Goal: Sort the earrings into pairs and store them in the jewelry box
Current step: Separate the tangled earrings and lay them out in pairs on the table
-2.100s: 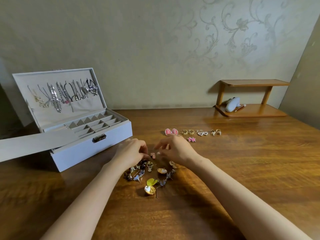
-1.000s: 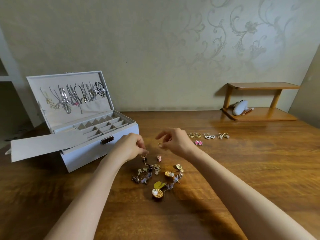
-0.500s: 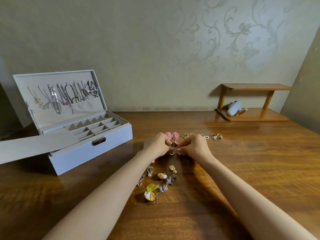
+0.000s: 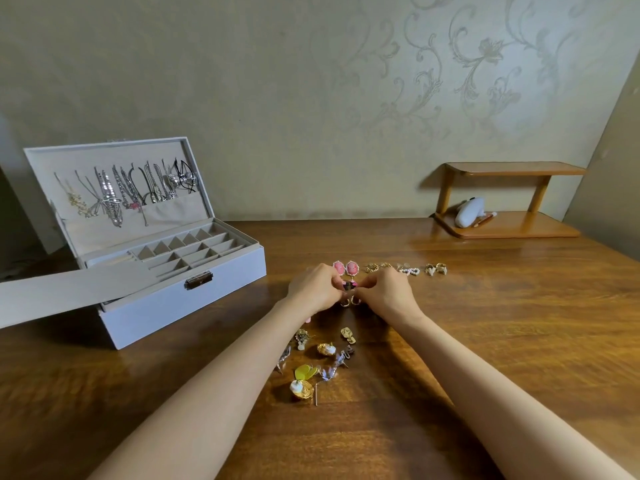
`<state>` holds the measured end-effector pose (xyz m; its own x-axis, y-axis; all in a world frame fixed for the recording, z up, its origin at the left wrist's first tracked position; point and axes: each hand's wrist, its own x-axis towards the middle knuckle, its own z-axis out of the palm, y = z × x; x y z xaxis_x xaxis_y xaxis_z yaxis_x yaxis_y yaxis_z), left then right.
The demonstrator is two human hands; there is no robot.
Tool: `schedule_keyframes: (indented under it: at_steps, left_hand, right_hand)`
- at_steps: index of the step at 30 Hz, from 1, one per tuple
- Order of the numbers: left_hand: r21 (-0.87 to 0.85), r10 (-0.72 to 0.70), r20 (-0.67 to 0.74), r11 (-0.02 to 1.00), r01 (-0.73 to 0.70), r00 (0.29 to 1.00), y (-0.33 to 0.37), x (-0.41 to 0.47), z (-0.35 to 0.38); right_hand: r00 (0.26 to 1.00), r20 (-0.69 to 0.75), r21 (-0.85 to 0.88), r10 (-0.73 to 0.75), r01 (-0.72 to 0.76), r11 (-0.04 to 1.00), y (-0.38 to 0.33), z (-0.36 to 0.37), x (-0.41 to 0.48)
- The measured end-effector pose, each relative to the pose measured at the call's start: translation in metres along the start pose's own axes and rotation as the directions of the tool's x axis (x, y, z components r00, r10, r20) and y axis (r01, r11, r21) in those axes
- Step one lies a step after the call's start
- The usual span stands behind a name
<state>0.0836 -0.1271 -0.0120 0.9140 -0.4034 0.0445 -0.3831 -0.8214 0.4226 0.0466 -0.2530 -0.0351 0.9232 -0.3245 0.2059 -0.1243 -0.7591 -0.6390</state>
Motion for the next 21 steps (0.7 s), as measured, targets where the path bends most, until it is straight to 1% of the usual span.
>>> schedule_keyframes:
  at_steps: [2,3,4,5,7,9,10,13,17,19,21]
  left_hand:
    - [-0.002,0.012,-0.005,1.000,-0.012,1.000,-0.001,-0.004,-0.003]
    - [0.003,0.023,-0.008,1.000,-0.023,1.000,-0.001,-0.008,-0.006]
    - [0.006,0.038,-0.013,0.999,-0.038,0.999,-0.002,-0.011,-0.010]
    - [0.005,0.054,-0.019,0.999,-0.054,0.998,-0.005,-0.015,-0.014]
    - [0.004,0.077,-0.030,0.997,-0.077,0.997,-0.012,-0.022,-0.025]
    - [0.010,0.076,-0.018,0.997,-0.075,0.997,-0.021,-0.031,-0.035]
    - [0.013,0.070,-0.005,0.997,-0.070,0.998,-0.025,-0.034,-0.039]
    - [-0.015,0.105,0.069,0.994,-0.104,0.992,-0.034,-0.045,-0.048]
    - [-0.094,0.237,0.228,0.971,-0.221,0.944,-0.038,-0.058,-0.050]
    - [-0.057,0.255,0.256,0.967,-0.249,0.932,-0.041,-0.060,-0.049]
    - [-0.039,0.248,0.234,0.968,-0.246,0.940,-0.045,-0.058,-0.049]
  right_hand:
    - [0.999,-0.021,0.004,-0.036,0.036,0.999,-0.002,-0.006,-0.004]
    - [0.997,-0.013,0.016,-0.077,0.077,0.997,-0.003,-0.011,-0.008]
    - [0.990,0.029,0.035,-0.137,0.136,0.990,-0.005,-0.018,-0.012]
    - [0.970,0.111,0.060,-0.215,0.210,0.976,-0.007,-0.027,-0.019]
    - [0.877,0.314,0.114,-0.364,0.346,0.931,-0.012,-0.042,-0.032]
    - [0.791,0.452,0.122,-0.412,0.402,0.907,-0.014,-0.049,-0.042]
    - [0.775,0.484,0.105,-0.406,0.409,0.906,-0.013,-0.049,-0.044]
    - [0.792,0.480,0.076,-0.377,0.391,0.917,-0.006,-0.042,-0.044]
    - [0.820,0.434,0.087,-0.372,0.373,0.924,-0.001,-0.036,-0.044]
    - [0.826,0.420,0.081,-0.376,0.379,0.922,-0.001,-0.035,-0.045]
    - [0.825,0.418,0.072,-0.379,0.386,0.920,-0.001,-0.036,-0.046]
